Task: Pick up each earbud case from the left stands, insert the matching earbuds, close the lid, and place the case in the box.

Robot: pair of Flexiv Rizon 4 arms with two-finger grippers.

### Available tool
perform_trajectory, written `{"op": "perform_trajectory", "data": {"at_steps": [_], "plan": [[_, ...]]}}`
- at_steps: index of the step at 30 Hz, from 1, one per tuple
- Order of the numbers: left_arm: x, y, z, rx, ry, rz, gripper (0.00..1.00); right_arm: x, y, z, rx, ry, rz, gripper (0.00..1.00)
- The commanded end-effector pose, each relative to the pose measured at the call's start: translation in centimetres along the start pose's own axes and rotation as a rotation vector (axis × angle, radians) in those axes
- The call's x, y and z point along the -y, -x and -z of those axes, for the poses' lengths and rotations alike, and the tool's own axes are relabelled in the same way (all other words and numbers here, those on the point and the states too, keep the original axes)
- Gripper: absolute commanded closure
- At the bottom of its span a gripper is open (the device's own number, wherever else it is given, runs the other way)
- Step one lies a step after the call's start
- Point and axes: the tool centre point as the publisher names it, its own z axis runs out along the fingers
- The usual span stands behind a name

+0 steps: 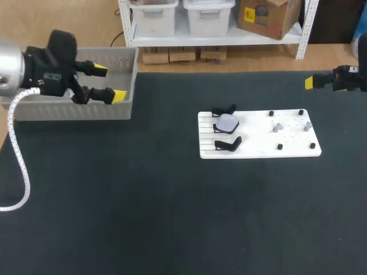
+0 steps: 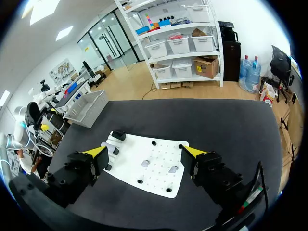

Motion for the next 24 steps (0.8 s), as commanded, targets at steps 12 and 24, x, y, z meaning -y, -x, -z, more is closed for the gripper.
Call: {"op": "perform_trajectory", "data": {"at_steps": [12, 24], "plan": [[0.4, 0.6, -5.5, 0.045, -0.349, -0.166, 0.00, 0.1, 0.0, 0.0, 0.000, 0.003, 0.001, 0.00], [0.4, 0.6, -5.5, 0.045, -0.349, -0.166, 0.00, 0.1, 0.0, 0.0, 0.000, 0.003, 0.001, 0.00]]}}
